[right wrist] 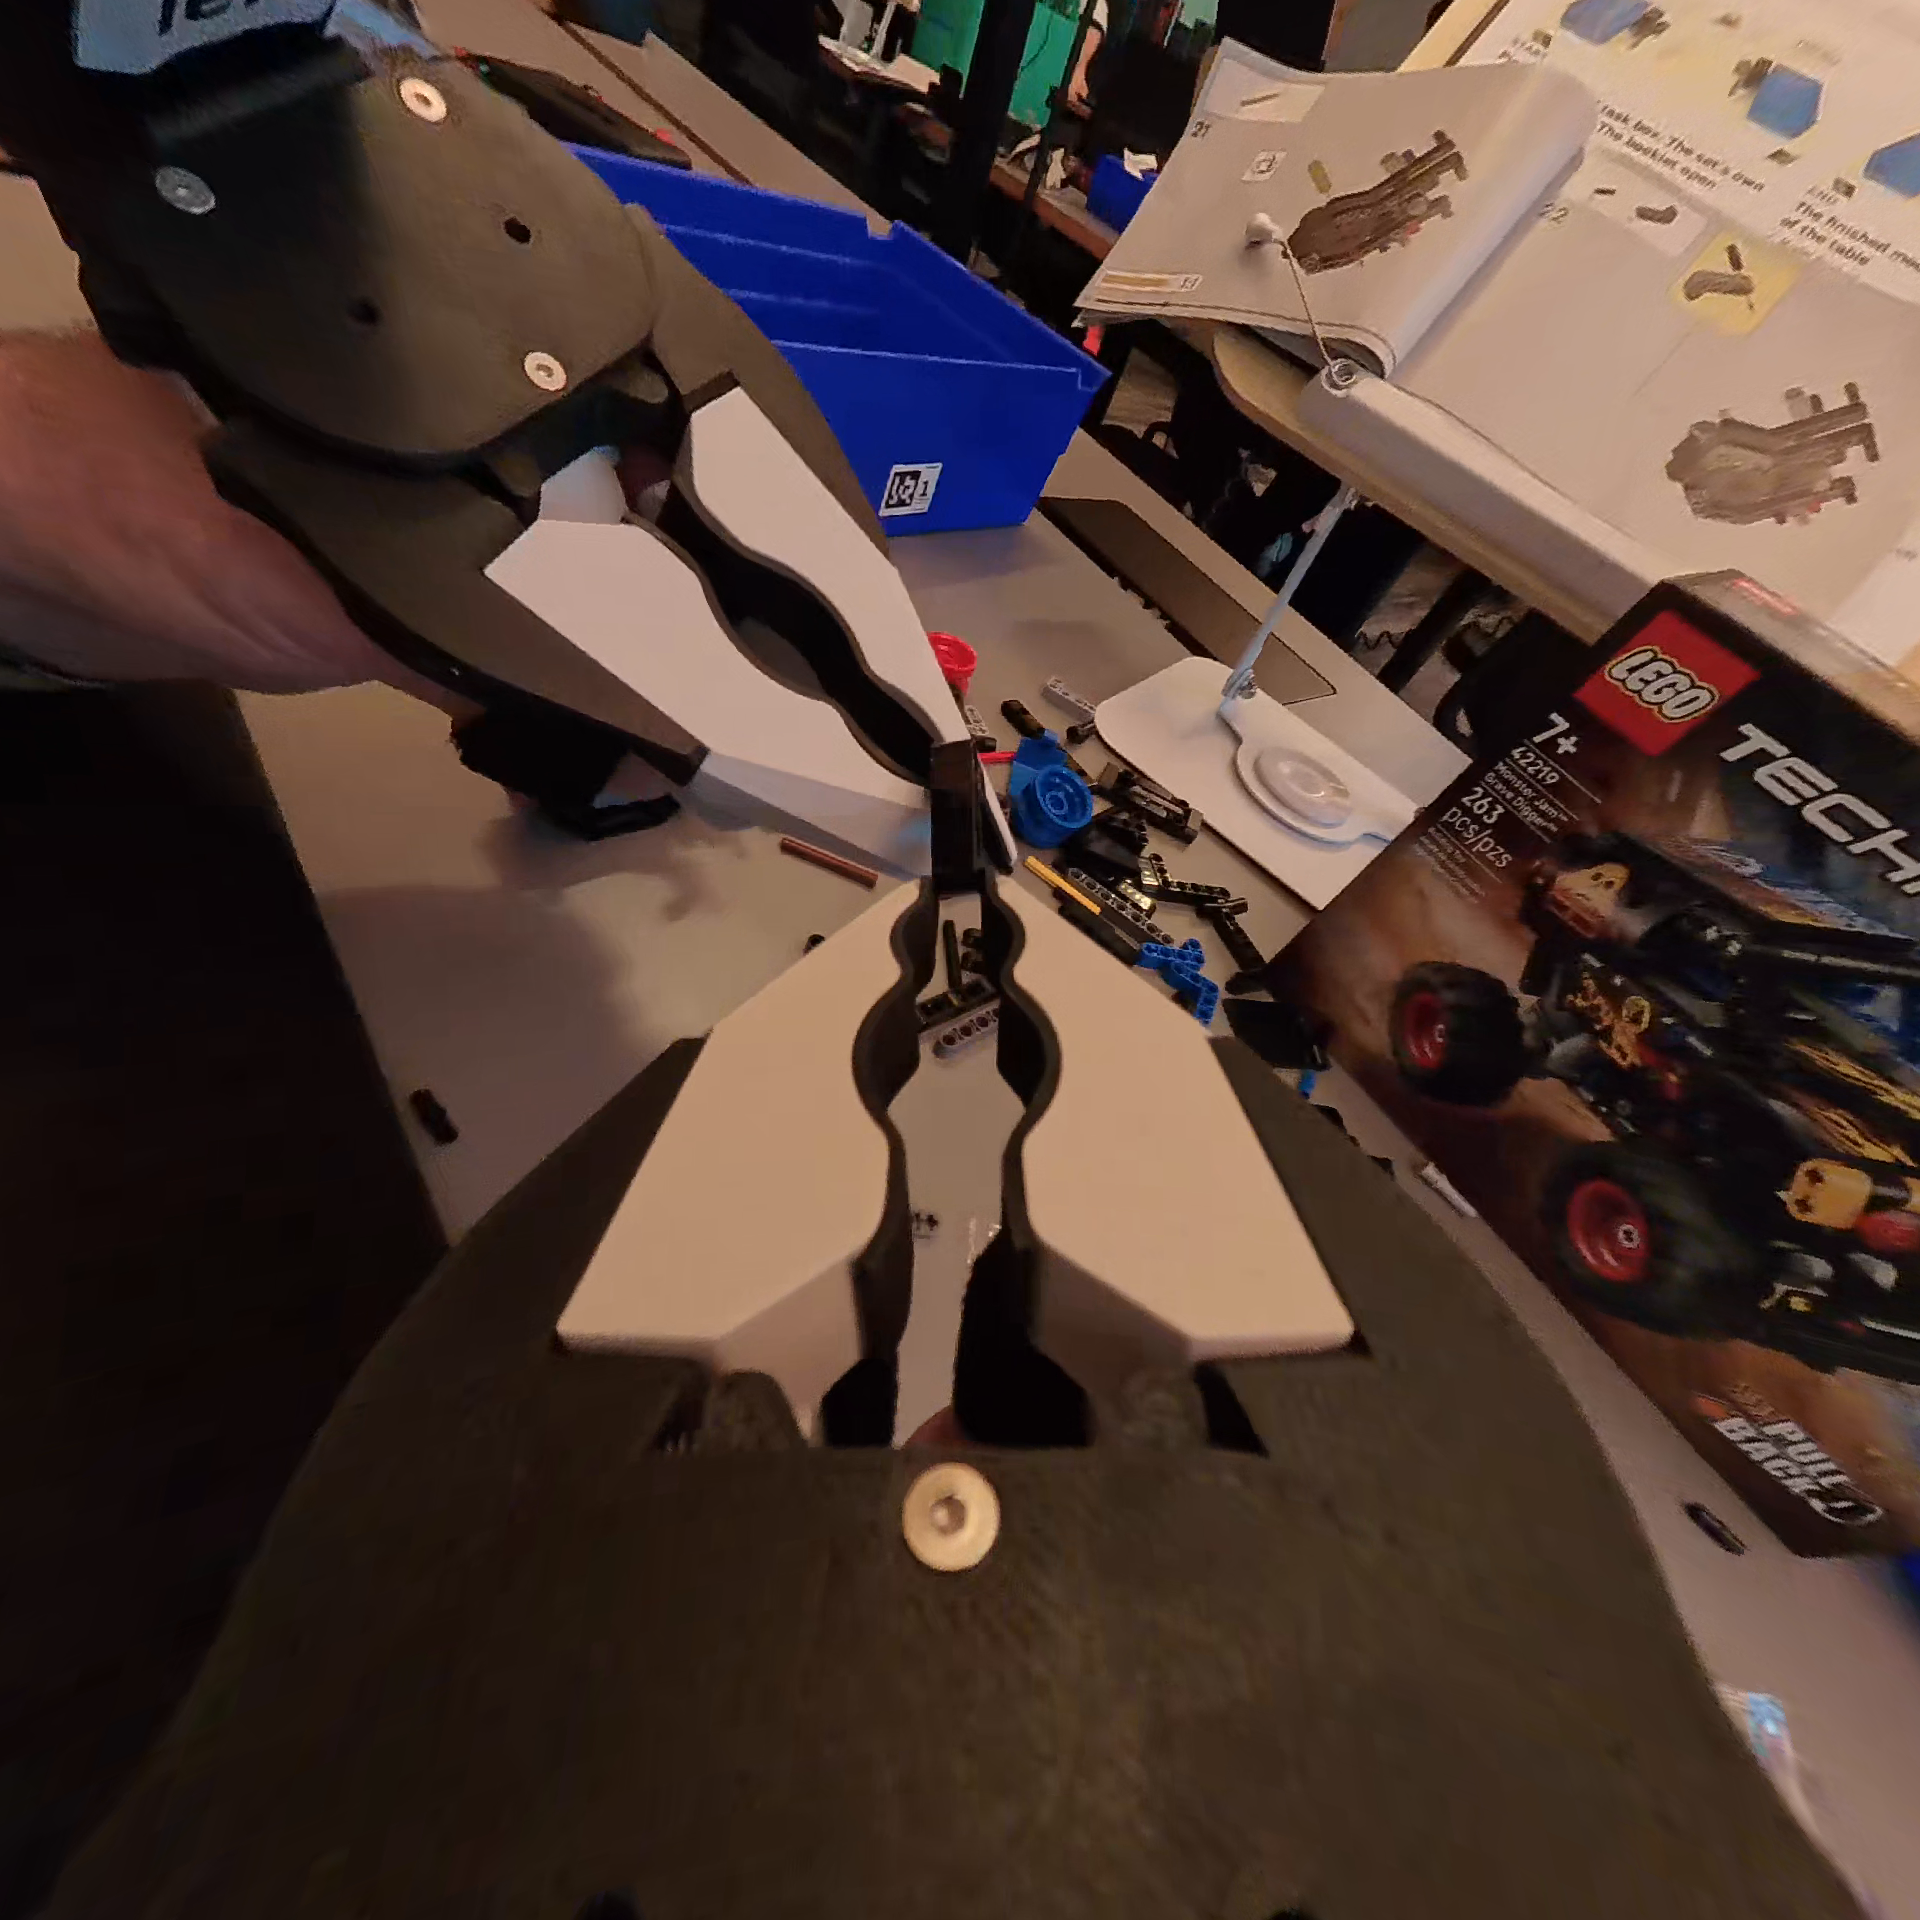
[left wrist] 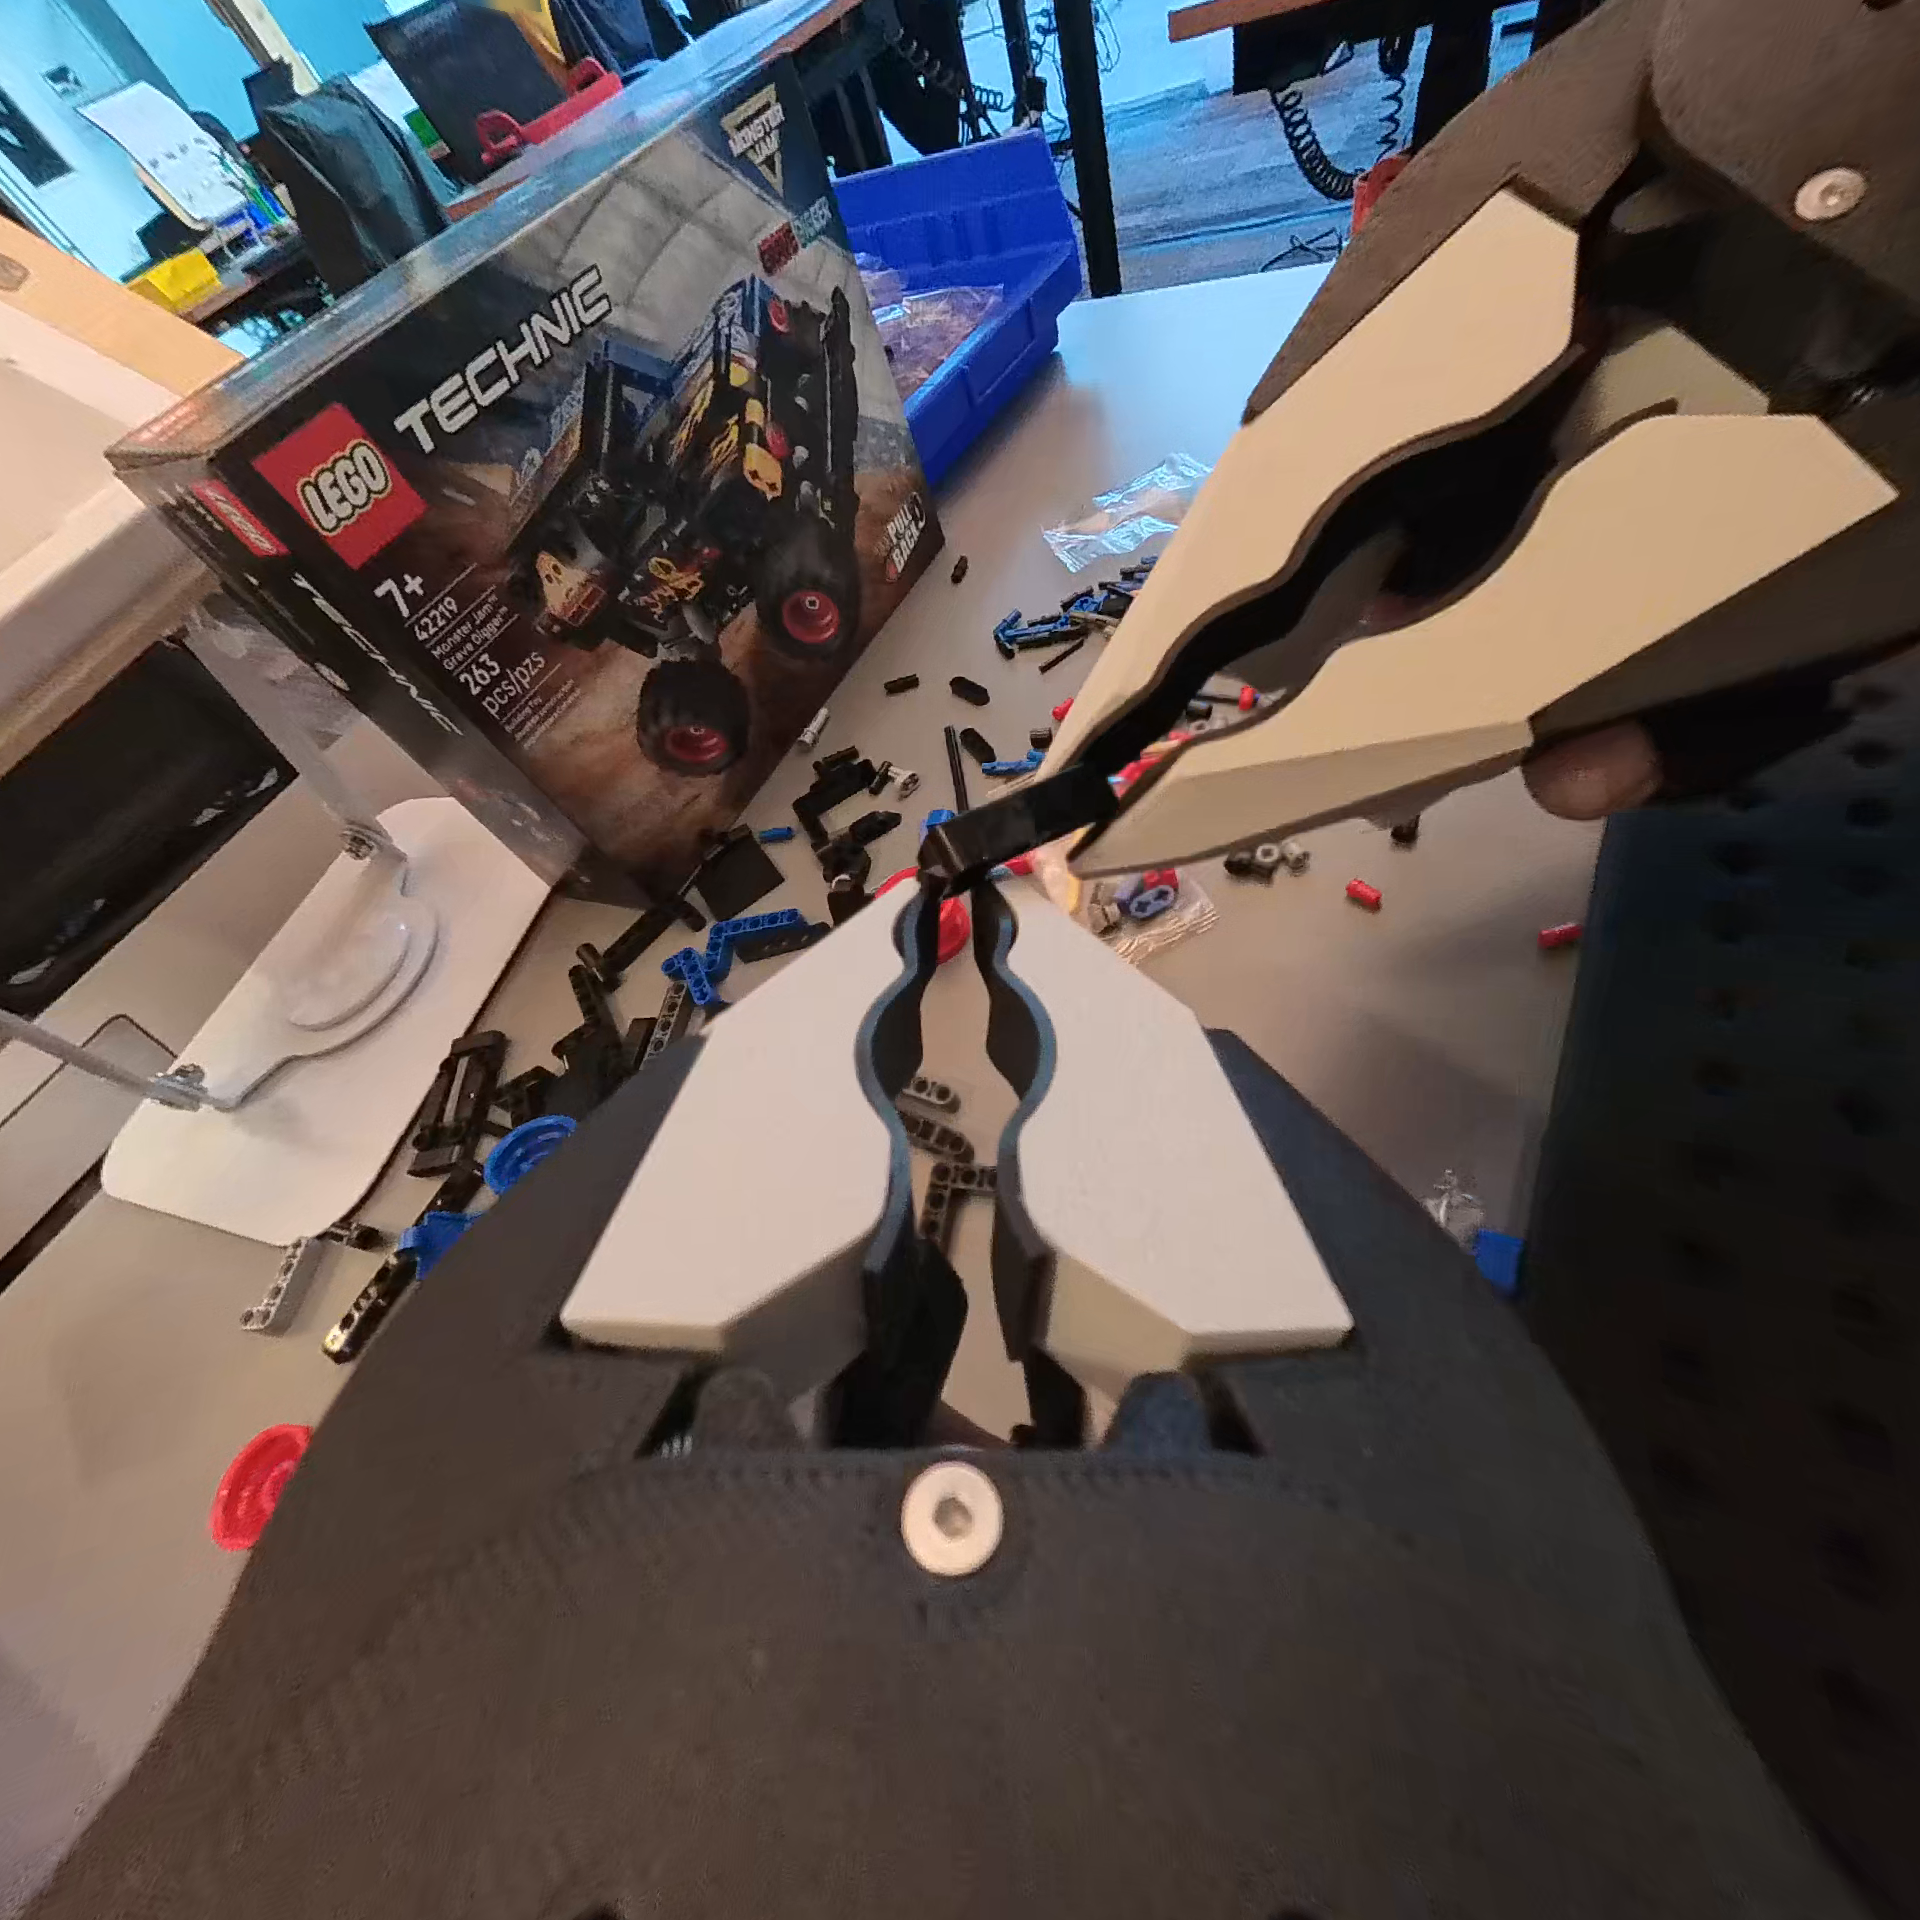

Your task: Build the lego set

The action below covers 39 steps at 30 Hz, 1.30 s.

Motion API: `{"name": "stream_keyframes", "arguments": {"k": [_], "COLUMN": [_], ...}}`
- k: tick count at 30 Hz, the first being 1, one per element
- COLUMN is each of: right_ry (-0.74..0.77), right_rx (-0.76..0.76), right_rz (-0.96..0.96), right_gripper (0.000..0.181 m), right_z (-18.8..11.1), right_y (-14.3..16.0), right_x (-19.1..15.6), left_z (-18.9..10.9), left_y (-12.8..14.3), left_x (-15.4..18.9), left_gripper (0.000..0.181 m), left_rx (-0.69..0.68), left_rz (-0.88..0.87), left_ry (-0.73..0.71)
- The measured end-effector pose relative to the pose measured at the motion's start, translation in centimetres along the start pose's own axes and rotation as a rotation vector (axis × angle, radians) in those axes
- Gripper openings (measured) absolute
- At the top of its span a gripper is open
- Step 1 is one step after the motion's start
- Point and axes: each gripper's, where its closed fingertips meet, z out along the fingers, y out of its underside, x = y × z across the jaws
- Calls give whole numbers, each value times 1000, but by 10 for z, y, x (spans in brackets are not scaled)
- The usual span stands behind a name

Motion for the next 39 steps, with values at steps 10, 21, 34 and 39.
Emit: {"name": "stream_keyframes", "arguments": {"k": [10,21,34,39], "right_ry": [-134,-368,-494,-426], "right_rx": [52,32,-35,-143], "right_rz": [168,441,590,208], "right_gripper": [6,6,6,6], "right_z": [-3,4,3,-3], "right_y": [-7,4,24,46], "right_x": [3,9,7,-15], "left_z": [1,-3,-2,0], "left_y": [-4,2,-1,12], "left_x": [0,-17,0,20], "left_gripper": [3,29,33,26], "left_rx": [29,1,8,-52], "left_rz": [36,235,479,464], "left_ry": [8,-56,-39,77]}}
